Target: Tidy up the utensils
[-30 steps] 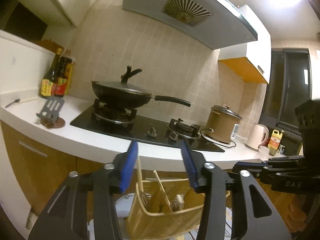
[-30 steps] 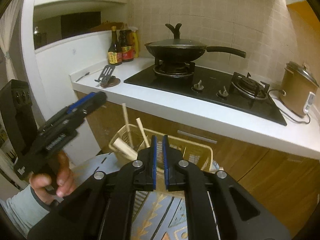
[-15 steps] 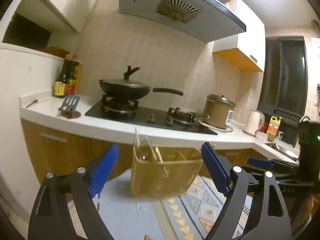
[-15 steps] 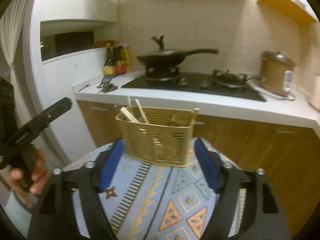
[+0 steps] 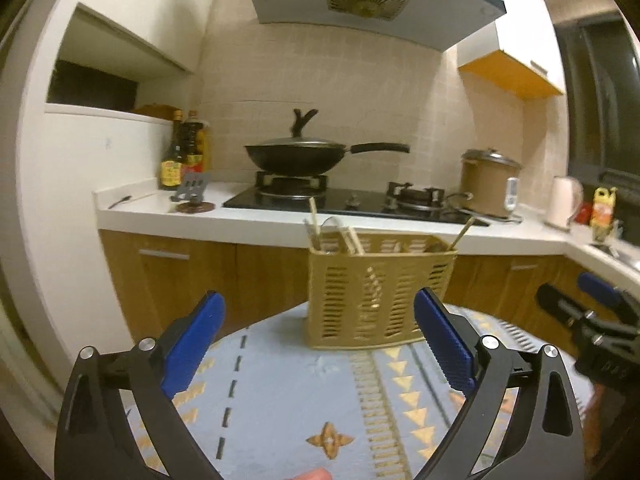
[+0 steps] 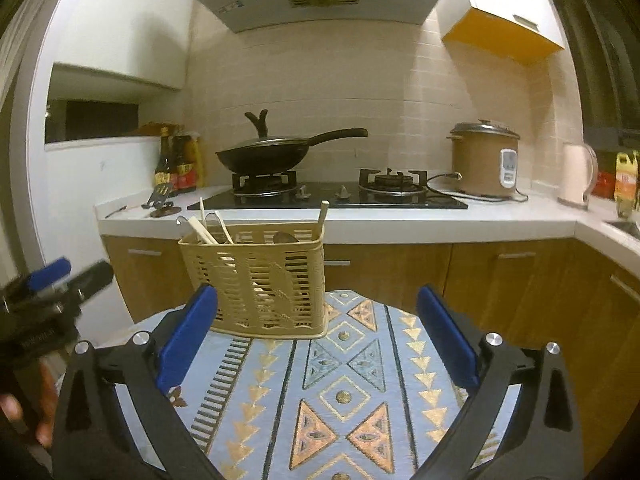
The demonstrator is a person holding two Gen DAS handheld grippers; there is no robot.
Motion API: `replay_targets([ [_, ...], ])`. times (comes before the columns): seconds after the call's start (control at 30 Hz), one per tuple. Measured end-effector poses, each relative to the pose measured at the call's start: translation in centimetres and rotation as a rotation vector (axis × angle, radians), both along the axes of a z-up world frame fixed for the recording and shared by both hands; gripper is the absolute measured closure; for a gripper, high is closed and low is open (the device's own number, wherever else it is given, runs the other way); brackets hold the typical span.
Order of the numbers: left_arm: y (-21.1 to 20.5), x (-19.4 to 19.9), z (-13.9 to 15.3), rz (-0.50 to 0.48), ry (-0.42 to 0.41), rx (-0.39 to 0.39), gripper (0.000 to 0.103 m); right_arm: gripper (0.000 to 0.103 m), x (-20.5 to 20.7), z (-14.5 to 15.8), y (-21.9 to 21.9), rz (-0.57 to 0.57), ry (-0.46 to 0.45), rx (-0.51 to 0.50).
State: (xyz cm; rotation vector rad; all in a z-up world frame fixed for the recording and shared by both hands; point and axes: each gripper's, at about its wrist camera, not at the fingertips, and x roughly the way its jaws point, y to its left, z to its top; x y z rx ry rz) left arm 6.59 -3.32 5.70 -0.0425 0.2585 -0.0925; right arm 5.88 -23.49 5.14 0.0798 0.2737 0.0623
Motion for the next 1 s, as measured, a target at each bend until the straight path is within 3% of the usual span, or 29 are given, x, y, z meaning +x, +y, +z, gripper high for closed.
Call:
replay_targets([
  [0.23,0.1,0.3,-2.0,0.061,-0.043,-0.008,0.010,0.008,0.0,-1.1,0.2,0.002,-0.031,-0.001],
  [0.4,-0.4,0.4,-3.1,0.093,-0.060,-0.008,0.009,0.008,0.4,-1.9,0.7,0.035,-0.002,-0.009],
  [0.7,-1.8,0.1,-4.4,0.090,-0.048,0.061,0.009,0.008,-0.2,-2.1,2.0,0.063,-0.009,-0.048],
  [1.0,-1.8,0.2,-4.7,0.088,-0.038,0.067,0.009,0.008,0.1,-2.3,1.7,0.062,0.005,-0.038],
])
